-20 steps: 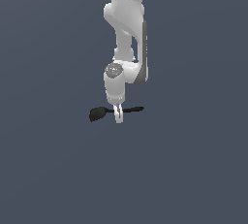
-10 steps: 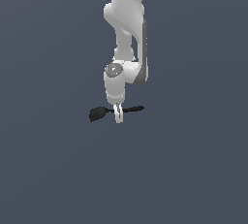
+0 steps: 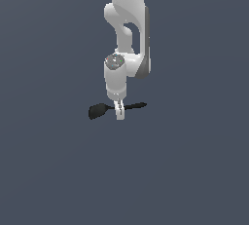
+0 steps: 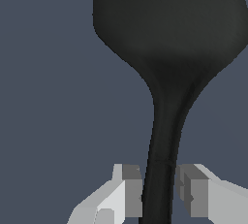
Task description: Pick up the object and move it to a goal position.
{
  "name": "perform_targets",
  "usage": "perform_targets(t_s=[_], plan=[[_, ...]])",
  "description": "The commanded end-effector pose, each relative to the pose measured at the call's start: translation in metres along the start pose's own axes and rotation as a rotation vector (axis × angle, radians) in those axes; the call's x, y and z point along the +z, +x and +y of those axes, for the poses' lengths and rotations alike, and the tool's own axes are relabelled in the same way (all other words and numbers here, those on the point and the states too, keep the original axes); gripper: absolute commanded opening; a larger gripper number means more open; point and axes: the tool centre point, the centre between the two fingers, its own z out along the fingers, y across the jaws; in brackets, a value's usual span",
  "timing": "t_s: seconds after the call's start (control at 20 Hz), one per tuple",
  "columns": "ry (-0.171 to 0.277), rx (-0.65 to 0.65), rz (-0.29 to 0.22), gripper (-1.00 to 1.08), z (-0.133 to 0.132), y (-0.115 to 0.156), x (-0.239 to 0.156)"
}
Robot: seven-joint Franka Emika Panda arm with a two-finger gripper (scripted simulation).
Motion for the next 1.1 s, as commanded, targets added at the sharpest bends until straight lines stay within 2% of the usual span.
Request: perform_targets(t_s=[0.0, 1.05], plan=[[0.002, 0.000, 0.000, -1.00, -0.004, -0.001, -0.020], [0.000, 0.003, 0.005, -1.00, -0.042, -0.014, -0.237]])
